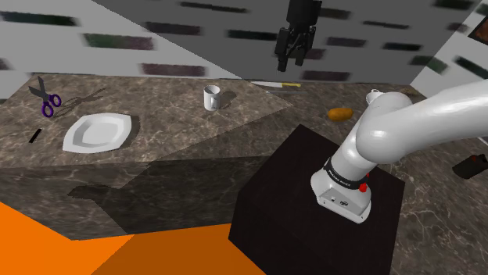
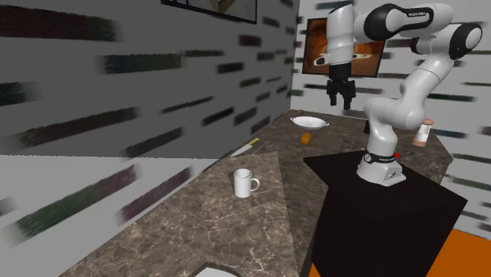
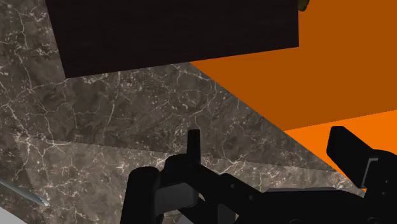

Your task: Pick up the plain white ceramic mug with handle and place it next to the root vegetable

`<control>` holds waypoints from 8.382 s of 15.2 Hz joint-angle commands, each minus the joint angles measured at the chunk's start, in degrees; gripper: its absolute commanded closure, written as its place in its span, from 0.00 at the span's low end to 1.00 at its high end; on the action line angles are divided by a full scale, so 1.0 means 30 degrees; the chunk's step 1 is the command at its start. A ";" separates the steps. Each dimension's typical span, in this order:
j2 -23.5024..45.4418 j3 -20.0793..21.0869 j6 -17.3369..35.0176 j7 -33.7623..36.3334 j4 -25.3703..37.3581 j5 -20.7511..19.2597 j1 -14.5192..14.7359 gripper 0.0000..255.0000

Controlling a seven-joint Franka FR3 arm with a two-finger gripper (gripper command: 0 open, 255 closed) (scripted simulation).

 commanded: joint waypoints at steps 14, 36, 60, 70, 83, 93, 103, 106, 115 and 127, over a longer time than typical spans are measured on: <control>0.8419 -0.1274 0.7460 -0.3232 0.1348 -0.0994 -0.0144 0.00; 2.4696 -0.1564 1.2184 -0.7445 1.3790 -0.0251 -0.0973 0.00; 2.7328 -0.1384 1.3391 -0.7732 1.5309 -0.0116 -0.1159 1.00; 2.6335 -0.1466 1.2374 -0.7660 1.5337 -0.0225 -0.1105 1.00; 2.4517 -0.1609 0.9940 -0.7503 1.5960 -0.0452 -0.1023 1.00; 2.3467 -0.1685 0.7877 -0.7395 1.6979 -0.0599 -0.0992 1.00; 1.9788 -0.2146 0.8643 -0.8354 1.2531 -0.0904 -0.1464 1.00; 1.7982 -0.2466 0.9380 -0.8976 0.9991 -0.1121 -0.1796 1.00; 1.3035 -0.3737 1.0714 -1.0963 0.3777 -0.2217 -0.3057 1.00; 0.7198 -0.6164 1.0768 -1.4136 -0.1850 -0.4973 -0.5817 1.00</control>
